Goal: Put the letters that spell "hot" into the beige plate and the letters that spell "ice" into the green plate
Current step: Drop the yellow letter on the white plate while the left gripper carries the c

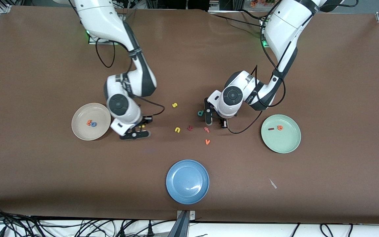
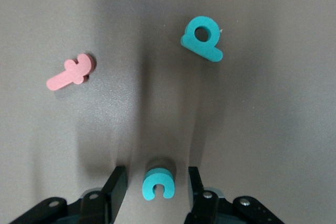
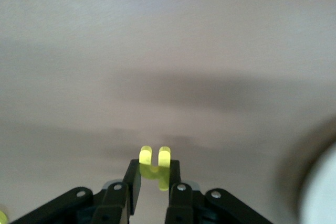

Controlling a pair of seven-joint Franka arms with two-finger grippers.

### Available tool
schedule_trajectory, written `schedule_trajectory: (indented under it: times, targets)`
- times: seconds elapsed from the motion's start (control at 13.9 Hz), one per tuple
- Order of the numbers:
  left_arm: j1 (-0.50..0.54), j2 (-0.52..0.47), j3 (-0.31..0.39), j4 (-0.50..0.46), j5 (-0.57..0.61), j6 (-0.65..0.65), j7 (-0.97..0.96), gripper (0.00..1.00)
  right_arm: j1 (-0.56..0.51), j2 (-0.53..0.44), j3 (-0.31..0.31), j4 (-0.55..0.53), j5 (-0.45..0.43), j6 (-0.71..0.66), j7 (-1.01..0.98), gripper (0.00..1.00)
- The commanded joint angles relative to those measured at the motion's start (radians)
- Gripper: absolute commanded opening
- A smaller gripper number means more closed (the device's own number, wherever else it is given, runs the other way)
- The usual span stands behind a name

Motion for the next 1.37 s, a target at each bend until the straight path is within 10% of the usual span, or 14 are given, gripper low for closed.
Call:
schedule_trajectory:
  times: [0.0, 0.14, 0.43, 0.79, 0.86, 0.94, 1.3]
  targets:
    - [-0.006, 0.005, 0.006, 0.003, 0.033, -0.012, 0.000, 0.39, 0.003, -0.078, -0.069, -0.066, 0.012, -0.056, -0.097, 0.00]
    - [-0.006, -0.001, 0.006, 0.005, 0.033, -0.019, -0.004, 0.19, 0.003, -0.129, -0.141, -0.167, 0.009, -0.026, -0.223, 0.00]
    - [0.000, -0.036, 0.004, 0.019, 0.032, -0.096, -0.012, 0.15, 0.001, -0.164, -0.262, -0.261, 0.014, -0.003, -0.413, 0.00]
    - [0.025, -0.087, 0.003, 0.091, 0.018, -0.273, -0.015, 0.13, -0.005, -0.146, -0.262, -0.346, 0.026, 0.177, -0.481, 0.03]
    - [0.028, -0.087, 0.007, 0.127, 0.018, -0.335, -0.011, 0.13, -0.003, -0.149, -0.259, -0.337, 0.040, 0.168, -0.460, 0.73]
    - [0.040, -0.087, 0.009, 0.158, 0.018, -0.387, -0.006, 0.13, 0.000, -0.157, -0.259, -0.315, 0.082, 0.138, -0.425, 1.00]
    - [0.113, -0.111, 0.049, 0.180, 0.020, -0.446, 0.131, 0.14, -0.008, -0.145, -0.262, -0.198, 0.103, -0.071, -0.270, 1.00]
